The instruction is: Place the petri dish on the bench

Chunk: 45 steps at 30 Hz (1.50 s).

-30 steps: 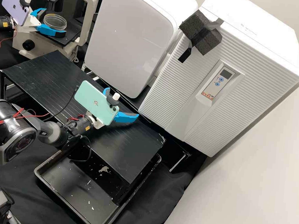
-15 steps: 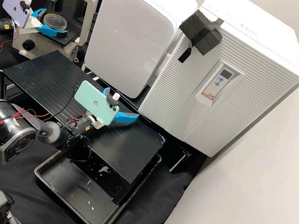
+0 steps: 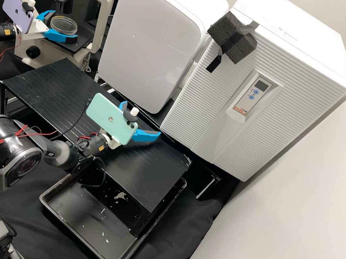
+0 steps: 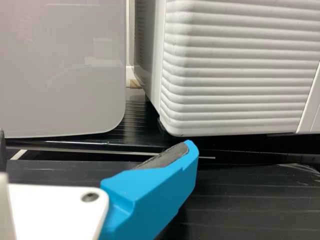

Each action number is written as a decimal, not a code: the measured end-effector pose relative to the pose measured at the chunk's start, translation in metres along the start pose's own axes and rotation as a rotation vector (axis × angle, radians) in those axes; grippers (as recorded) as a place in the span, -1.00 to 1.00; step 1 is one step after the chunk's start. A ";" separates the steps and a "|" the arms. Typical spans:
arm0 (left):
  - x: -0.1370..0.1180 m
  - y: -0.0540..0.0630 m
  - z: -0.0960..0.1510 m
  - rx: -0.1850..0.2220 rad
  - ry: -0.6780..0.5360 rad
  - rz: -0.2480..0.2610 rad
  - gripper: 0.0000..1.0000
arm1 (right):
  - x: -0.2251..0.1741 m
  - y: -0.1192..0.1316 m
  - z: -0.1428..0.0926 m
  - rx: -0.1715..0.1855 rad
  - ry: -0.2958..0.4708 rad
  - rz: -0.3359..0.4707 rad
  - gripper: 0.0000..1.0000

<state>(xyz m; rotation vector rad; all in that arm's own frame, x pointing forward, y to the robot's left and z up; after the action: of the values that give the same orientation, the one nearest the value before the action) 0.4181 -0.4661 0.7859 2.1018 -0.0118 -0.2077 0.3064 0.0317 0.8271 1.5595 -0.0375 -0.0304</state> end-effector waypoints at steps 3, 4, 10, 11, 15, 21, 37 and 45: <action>0.000 0.000 0.000 0.000 0.000 0.000 -1.00 | 0.000 0.000 0.000 0.000 0.000 0.000 1.00; 0.000 0.000 0.000 0.000 0.000 0.000 -1.00 | 0.000 0.000 0.000 0.000 0.000 0.000 1.00; 0.000 0.000 0.000 0.000 0.000 0.000 -1.00 | 0.000 0.000 0.000 0.000 0.000 0.000 1.00; 0.000 0.000 0.000 0.000 0.000 0.000 -1.00 | 0.000 0.000 0.000 0.000 0.000 0.000 1.00; 0.000 0.000 0.000 0.000 -0.001 0.003 -1.00 | 0.000 0.000 0.000 0.000 0.000 0.000 1.00; -0.001 -0.001 0.000 0.001 -0.003 0.002 -1.00 | 0.000 0.000 0.000 0.000 0.000 0.000 1.00; -0.028 0.002 0.008 -0.029 -0.106 -0.042 -1.00 | 0.000 0.000 0.000 0.000 0.000 0.000 1.00; -0.052 0.013 0.003 -0.020 -0.077 -0.066 -1.00 | 0.000 0.000 0.000 0.000 0.000 0.000 1.00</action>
<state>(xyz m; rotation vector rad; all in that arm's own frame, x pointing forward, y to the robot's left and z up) 0.3677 -0.4706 0.8032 2.0746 0.0129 -0.3272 0.3064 0.0317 0.8271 1.5595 -0.0375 -0.0304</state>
